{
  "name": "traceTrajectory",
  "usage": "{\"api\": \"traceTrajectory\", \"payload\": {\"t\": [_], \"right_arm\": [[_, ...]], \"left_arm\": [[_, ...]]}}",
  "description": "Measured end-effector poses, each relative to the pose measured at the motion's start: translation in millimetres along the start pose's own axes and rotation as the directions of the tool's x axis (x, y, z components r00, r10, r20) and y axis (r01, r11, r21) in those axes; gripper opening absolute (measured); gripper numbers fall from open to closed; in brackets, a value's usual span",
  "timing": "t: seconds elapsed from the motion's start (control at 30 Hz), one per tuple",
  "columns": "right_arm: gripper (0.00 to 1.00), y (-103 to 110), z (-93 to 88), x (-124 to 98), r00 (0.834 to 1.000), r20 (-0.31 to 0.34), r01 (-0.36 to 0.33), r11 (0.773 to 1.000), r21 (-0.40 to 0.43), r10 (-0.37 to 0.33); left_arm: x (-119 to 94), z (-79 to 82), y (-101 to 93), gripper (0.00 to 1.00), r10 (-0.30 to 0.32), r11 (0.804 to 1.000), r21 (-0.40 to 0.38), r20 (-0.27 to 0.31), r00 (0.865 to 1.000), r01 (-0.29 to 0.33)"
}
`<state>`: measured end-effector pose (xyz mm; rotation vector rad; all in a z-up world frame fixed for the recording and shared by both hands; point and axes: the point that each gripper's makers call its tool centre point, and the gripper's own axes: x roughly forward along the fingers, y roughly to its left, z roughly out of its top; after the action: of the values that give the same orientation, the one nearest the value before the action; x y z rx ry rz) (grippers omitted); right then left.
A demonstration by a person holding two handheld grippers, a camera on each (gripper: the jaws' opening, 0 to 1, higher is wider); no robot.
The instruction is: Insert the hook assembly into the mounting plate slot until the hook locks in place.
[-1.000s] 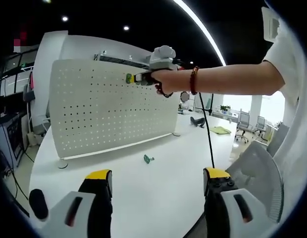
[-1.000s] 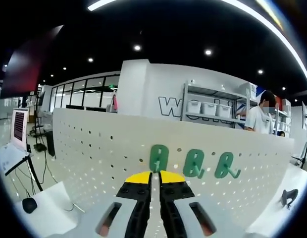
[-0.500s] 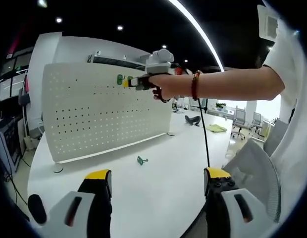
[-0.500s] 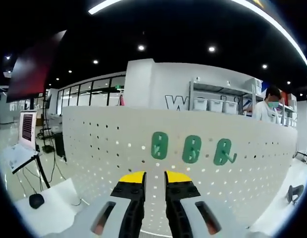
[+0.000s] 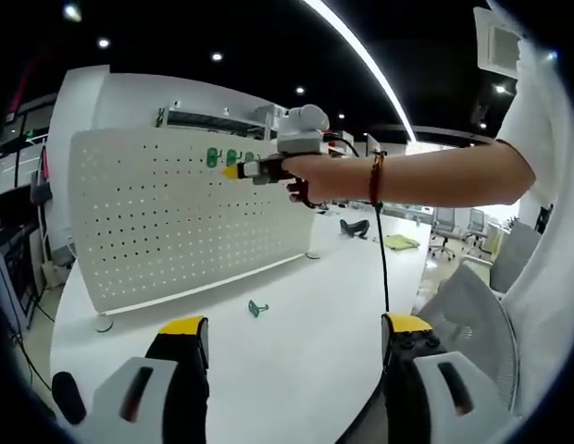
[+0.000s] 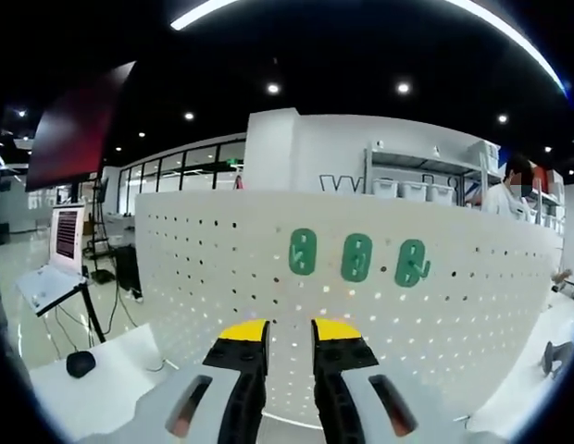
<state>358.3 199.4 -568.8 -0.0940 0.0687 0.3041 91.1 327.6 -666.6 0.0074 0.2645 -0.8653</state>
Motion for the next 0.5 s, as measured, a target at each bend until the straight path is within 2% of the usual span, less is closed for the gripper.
{"api": "traceTrajectory", "payload": {"t": [0.27, 0.5], "right_arm": [[0.26, 1, -10.5, -13, 1.0, -0.009, -0.029, 0.999, 0.024, 0.03], [0.27, -5, -18.1, -22, 0.999, -0.011, -0.043, 0.998, 0.04, 0.044]], "left_arm": [[1, -1.1, -7.2, 0.78, -0.001, 1.0, 0.01, -0.01, 1.0, 0.001], [6, -1.6, -11.6, 0.78, 0.003, 1.0, 0.012, -0.017, 1.0, -0.002]]}}
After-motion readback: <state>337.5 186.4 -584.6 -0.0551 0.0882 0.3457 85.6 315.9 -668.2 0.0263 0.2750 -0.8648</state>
